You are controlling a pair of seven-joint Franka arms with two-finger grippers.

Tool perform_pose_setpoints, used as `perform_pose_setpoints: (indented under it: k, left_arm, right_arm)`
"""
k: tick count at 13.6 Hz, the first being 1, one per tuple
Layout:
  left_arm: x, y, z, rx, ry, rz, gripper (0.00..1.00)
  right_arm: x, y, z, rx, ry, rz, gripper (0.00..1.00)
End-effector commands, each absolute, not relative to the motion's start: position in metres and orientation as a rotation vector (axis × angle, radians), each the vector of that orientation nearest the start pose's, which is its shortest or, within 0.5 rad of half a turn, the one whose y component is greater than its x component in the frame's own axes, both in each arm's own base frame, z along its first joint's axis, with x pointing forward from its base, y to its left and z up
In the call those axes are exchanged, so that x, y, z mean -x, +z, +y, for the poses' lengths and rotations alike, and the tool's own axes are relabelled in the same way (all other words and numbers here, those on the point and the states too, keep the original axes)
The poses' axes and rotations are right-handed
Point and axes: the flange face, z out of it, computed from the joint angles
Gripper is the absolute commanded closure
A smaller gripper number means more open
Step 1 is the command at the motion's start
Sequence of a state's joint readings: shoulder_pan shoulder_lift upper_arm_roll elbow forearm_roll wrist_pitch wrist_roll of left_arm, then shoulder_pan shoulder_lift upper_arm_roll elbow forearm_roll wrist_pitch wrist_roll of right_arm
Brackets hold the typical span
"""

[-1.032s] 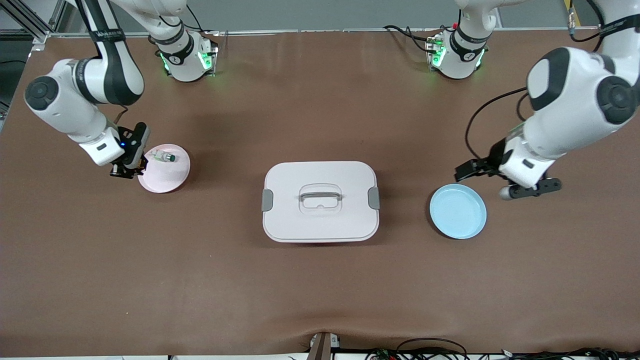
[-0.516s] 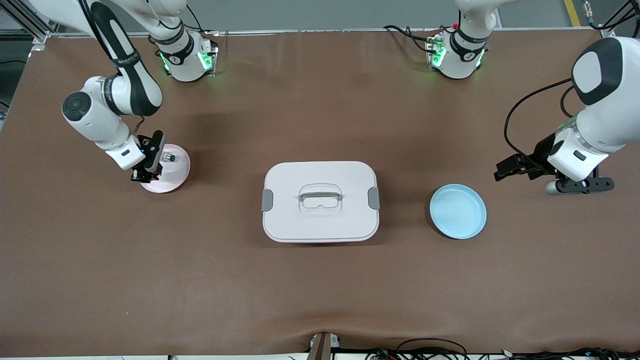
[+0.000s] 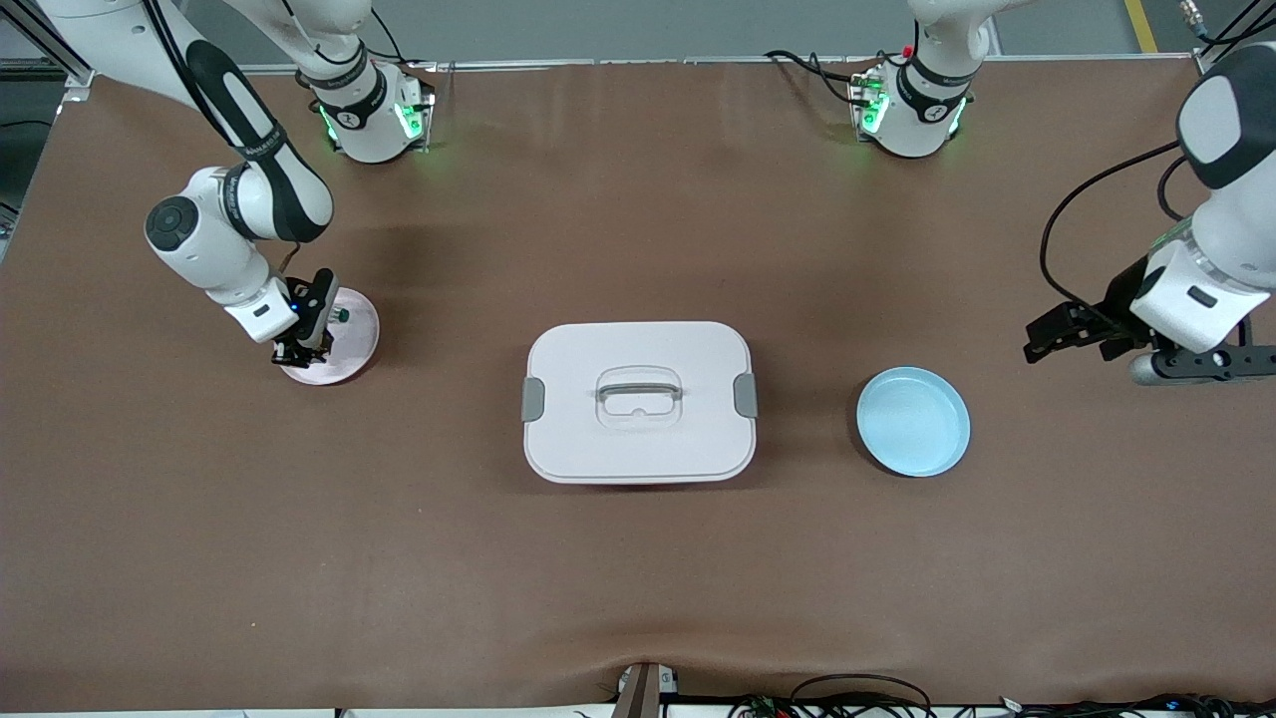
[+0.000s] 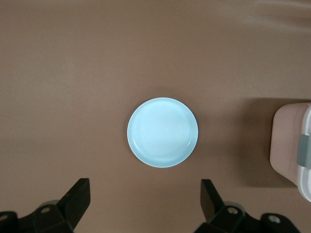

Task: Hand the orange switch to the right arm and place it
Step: 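Lower the switch onto the white plate and open the right gripper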

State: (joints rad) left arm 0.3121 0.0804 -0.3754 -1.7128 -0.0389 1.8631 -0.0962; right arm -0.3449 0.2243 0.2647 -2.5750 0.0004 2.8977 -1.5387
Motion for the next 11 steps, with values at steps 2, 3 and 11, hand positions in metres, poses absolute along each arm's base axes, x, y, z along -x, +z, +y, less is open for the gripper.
perform_pose_setpoints:
  k: [2, 3, 11]
  left_arm:
    - [-0.594, 0.569, -0.027, 3.195, -0.083, -0.04, 0.0]
    - [-0.593, 0.573, -0.022, 3.188, -0.095, -0.058, 0.0]
    - [-0.591, 0.584, 0.002, 3.172, -0.13, -0.107, 0.0]
  right_arm:
    - [-0.454, 0.176, -0.032, 2.362, -0.206, -2.112, 1.0]
    - [-0.454, 0.176, -0.032, 2.362, -0.205, -2.111, 1.0]
    - [-0.46, 0.184, -0.04, 2.405, -0.211, -2.074, 0.0]
